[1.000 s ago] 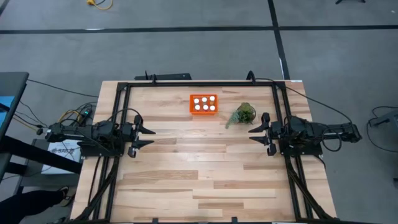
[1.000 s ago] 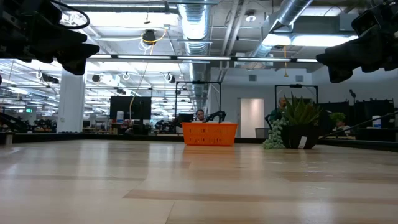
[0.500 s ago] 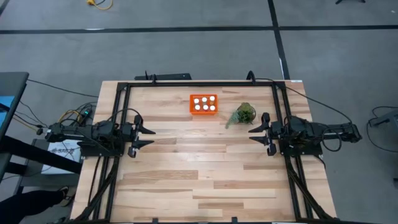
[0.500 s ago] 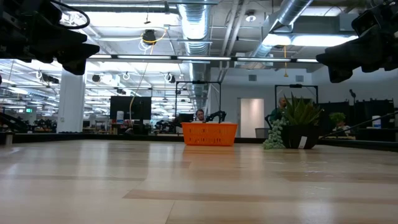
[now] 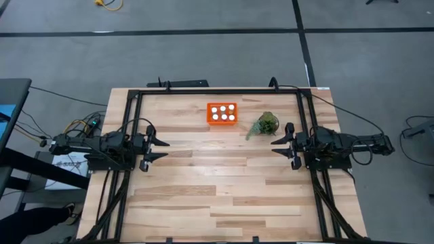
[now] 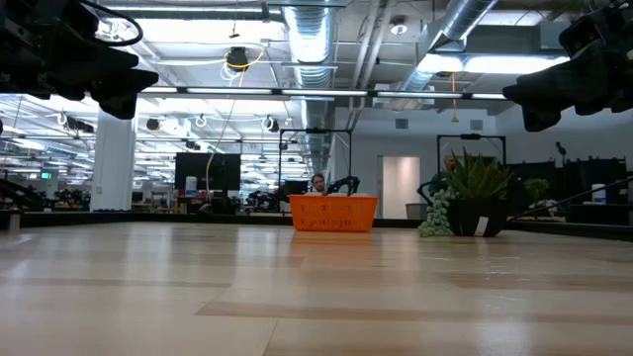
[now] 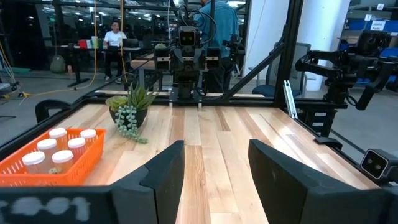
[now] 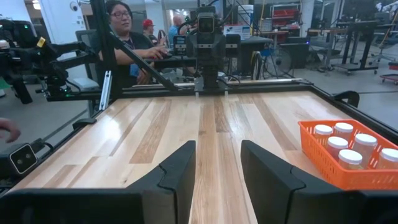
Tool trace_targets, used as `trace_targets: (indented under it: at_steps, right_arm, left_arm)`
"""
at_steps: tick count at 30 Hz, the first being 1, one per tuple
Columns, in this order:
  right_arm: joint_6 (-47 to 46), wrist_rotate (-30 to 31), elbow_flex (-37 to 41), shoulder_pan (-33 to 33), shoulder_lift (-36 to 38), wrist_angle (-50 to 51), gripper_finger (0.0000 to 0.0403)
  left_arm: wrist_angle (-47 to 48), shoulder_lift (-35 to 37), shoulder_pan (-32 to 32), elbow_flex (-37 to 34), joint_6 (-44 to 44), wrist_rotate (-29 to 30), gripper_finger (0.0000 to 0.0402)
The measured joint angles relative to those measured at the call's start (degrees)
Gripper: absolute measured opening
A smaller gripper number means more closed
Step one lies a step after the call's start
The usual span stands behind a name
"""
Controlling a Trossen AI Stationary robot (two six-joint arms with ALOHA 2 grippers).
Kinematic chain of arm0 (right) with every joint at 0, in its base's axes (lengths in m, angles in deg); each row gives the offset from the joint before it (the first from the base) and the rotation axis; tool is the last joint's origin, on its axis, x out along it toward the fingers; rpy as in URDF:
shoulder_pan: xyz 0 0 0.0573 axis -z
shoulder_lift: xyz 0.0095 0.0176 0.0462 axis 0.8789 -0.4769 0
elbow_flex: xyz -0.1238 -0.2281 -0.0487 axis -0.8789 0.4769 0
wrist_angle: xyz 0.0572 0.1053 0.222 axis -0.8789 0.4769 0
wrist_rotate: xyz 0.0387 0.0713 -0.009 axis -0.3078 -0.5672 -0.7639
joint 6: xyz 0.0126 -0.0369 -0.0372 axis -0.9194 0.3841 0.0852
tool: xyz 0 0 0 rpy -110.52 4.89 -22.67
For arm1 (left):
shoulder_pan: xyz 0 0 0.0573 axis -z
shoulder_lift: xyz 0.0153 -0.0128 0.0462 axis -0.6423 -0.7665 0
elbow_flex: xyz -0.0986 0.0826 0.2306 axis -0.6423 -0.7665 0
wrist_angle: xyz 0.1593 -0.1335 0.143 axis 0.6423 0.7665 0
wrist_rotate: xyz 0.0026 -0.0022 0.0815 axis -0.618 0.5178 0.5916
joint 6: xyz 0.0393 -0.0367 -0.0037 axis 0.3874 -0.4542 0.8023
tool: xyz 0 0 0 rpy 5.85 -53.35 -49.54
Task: Pick and place pill bottles into a basket
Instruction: Return to Home Position
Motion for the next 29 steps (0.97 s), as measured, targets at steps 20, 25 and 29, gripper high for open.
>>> trace_targets:
  at_steps: [20,25,29]
  right_arm:
    - [-0.01,0.00,0.00,0.00,0.00,0.01,0.0121]
    - [0.01,0.02,-0.01,-0.01,0.01,0.00,0.0121]
    - [0.00,0.00,-0.02,-0.01,0.00,-0.01,0.0121]
  left_arm:
    - [0.01,0.00,0.01,-0.01,0.32,-0.01,0.0167]
    - [0.02,0.00,0.00,-0.02,-0.22,0.00,0.0167]
    - [0.01,0.00,0.00,-0.01,0.36,0.00,0.0167]
